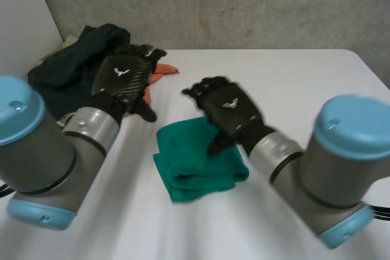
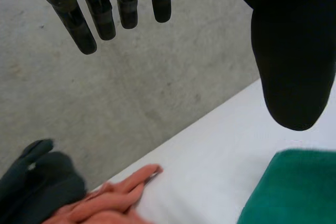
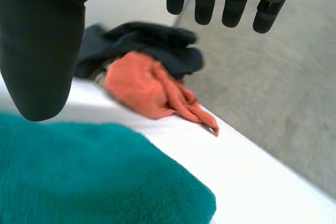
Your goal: Fold the laundry.
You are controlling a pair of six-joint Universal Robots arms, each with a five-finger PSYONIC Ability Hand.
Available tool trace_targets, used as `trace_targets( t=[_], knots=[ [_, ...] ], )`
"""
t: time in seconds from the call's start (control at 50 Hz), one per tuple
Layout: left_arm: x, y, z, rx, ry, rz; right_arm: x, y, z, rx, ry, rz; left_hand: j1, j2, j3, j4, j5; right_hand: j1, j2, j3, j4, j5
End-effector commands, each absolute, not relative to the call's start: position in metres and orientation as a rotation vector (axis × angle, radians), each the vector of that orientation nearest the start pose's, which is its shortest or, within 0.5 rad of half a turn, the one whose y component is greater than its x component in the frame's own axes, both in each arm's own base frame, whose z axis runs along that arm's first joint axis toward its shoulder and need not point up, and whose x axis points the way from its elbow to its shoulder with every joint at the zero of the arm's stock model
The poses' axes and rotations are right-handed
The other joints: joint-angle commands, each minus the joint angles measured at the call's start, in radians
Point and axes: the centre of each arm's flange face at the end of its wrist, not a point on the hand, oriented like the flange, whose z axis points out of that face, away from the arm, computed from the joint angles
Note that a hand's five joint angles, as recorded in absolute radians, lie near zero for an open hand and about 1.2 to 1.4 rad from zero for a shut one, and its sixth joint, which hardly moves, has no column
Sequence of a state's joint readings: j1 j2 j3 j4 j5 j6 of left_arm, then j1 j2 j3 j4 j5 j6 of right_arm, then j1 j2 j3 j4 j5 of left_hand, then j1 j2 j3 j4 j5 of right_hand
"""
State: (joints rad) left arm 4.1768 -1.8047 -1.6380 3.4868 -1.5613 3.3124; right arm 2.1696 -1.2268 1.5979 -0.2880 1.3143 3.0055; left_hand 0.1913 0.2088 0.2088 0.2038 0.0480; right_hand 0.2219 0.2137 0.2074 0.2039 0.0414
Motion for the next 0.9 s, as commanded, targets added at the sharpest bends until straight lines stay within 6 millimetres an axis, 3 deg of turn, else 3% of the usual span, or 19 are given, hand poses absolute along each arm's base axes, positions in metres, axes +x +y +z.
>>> trace_targets(
  t=[0.02,0.1,0.22,0.38,0.5,0.58,0.66,0.78,0.84,0.9],
  knots=[
    [-0.351,-0.219,0.213,0.96,2.364,-2.345,0.305,-0.255,0.203,-0.714,2.05,-1.516,0.028,0.011,0.011,0.016,-0.003,-0.047,-0.039,-0.033,-0.029,-0.041],
    [-0.361,-0.219,0.178,0.965,2.467,-2.119,0.313,-0.265,0.183,-0.758,2.137,-1.402,0.019,0.002,0.002,0.007,-0.012,-0.047,-0.039,-0.033,-0.029,-0.041],
    [-0.349,-0.215,0.139,0.934,2.541,-1.802,0.324,-0.274,0.162,-0.802,2.144,-1.274,0.008,-0.01,-0.01,-0.005,-0.024,-0.047,-0.039,-0.033,-0.029,-0.041],
    [-0.336,-0.206,0.123,0.96,2.556,-1.675,0.327,-0.28,0.139,-0.902,2.172,-1.269,-0.001,-0.019,-0.019,-0.014,-0.033,-0.047,-0.039,-0.033,-0.029,-0.041],
    [-0.328,-0.206,0.121,0.951,2.562,-1.644,0.321,-0.285,0.137,-1.053,2.223,-1.381,-0.001,-0.019,-0.019,-0.014,-0.033,-0.047,-0.039,-0.033,-0.029,-0.041],
    [-0.325,-0.211,0.131,0.921,2.555,-1.681,0.318,-0.284,0.141,-1.117,2.241,-1.434,-0.004,-0.022,-0.022,-0.017,-0.035,-0.047,-0.039,-0.033,-0.029,-0.041],
    [-0.326,-0.218,0.155,0.874,2.522,-1.792,0.311,-0.282,0.155,-1.09,2.25,-1.496,-0.016,-0.033,-0.033,-0.028,-0.047,-0.047,-0.039,-0.033,-0.029,-0.041],
    [-0.331,-0.23,0.222,0.789,2.408,-2.117,0.296,-0.274,0.168,-0.966,2.251,-1.615,-0.017,-0.034,-0.034,-0.029,-0.048,-0.047,-0.039,-0.033,-0.029,-0.041],
    [-0.338,-0.23,0.247,0.877,2.377,-2.257,0.289,-0.26,0.166,-0.888,2.273,-1.573,-0.017,-0.034,-0.034,-0.029,-0.048,-0.047,-0.039,-0.033,-0.029,-0.041],
    [-0.343,-0.231,0.258,0.999,2.375,-2.335,0.284,-0.246,0.155,-0.792,2.307,-1.478,-0.017,-0.034,-0.034,-0.029,-0.048,-0.047,-0.039,-0.033,-0.029,-0.041]
  ],
)
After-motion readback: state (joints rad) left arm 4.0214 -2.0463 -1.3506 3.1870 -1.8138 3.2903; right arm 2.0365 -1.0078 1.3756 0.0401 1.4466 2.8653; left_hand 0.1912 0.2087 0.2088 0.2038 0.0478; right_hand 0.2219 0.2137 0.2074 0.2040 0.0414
